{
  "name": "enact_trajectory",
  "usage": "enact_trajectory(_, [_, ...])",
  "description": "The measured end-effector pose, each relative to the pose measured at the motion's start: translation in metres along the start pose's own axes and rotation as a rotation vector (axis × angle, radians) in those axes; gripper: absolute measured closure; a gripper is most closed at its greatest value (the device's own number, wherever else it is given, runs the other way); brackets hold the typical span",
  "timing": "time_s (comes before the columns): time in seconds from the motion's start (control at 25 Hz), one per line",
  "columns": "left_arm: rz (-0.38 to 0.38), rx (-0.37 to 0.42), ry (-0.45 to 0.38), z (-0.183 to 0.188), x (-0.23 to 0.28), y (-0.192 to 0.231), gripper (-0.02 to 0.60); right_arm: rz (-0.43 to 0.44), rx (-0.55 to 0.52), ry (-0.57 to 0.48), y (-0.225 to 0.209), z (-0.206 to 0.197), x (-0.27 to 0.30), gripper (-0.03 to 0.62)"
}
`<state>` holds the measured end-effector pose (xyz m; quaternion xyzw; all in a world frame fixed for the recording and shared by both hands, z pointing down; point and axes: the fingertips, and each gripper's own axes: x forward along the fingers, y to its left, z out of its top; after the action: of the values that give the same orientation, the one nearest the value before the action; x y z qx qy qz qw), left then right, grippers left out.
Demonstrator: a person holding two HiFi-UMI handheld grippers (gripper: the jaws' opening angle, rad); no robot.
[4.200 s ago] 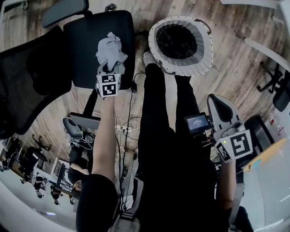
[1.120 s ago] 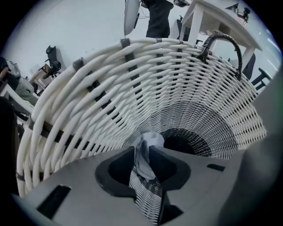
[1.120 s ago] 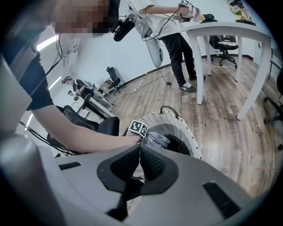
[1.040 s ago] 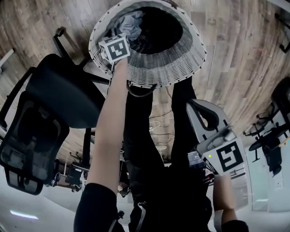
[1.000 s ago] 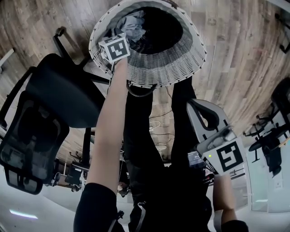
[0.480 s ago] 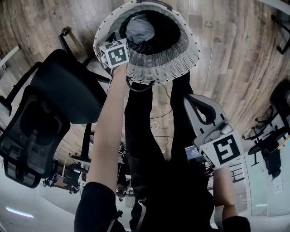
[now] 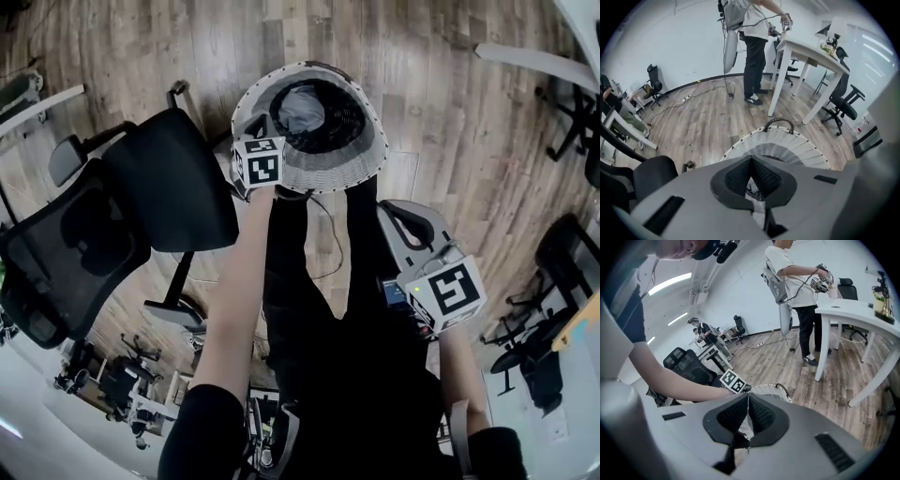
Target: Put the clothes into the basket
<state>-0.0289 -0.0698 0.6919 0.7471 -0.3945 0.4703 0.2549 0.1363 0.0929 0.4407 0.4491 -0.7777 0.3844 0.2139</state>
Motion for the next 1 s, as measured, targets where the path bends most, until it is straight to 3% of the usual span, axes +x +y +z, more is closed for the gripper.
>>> enact_trajectory(0.16, [-0.081, -0.043, -0.034, 0.017, -0.059, -0.023, 0.571, 0.012, -0.06, -0.005, 0.009, 0.024, -0.028, 0.577])
enact_trajectory(0.4, [-0.124, -0.014, -0.114, 0.046, -0.151, -0.055, 0.571, 0.043, -0.122, -0.044, 0.021, 0.06, -0.07, 0.577])
enact_trajectory(1.0, [-0.308, 0.021, -0.515, 0.127, -0.399, -0.119, 0.572, 0.132, -0.235, -0.248, 0.065, 0.152, -0.147, 0.577])
